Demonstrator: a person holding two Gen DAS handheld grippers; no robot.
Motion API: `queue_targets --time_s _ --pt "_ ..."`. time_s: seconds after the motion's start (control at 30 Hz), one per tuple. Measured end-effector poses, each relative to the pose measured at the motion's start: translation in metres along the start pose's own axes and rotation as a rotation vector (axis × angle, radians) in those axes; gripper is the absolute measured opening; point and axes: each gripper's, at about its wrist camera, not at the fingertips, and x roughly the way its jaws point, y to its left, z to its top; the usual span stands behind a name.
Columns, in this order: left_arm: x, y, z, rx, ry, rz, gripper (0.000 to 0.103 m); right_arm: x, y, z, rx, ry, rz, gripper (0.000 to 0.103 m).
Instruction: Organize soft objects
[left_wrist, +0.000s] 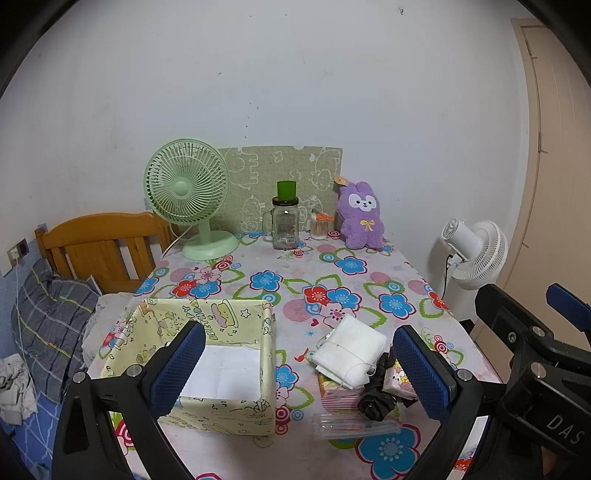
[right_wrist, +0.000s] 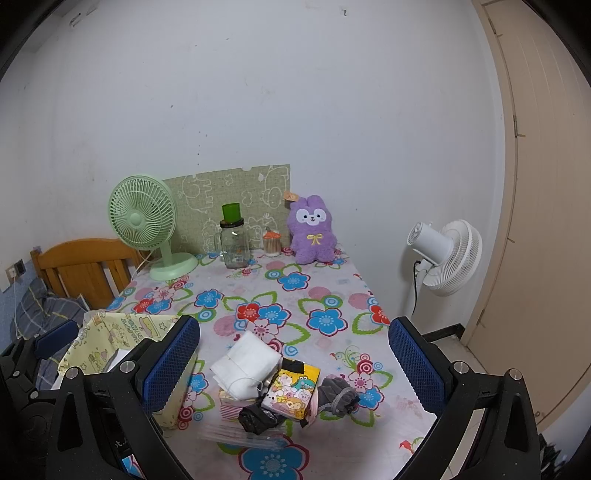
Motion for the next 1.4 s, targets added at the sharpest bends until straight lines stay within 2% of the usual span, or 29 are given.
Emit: queue_targets --time_s 0.9,1.4 --pt "-0.0034 0.0013 0.0024 0.001 -0.005 0.004 0.101 -0.0014 0.0012 0.0006 0.001 -0.003 -0.002 0.103" --pt "-0.0004 -0.0037 0.002 0.013 -0.008 -0.009 0.098 0.0037 0.0022 -0.0031 0.012 0.008 0.03 0.103"
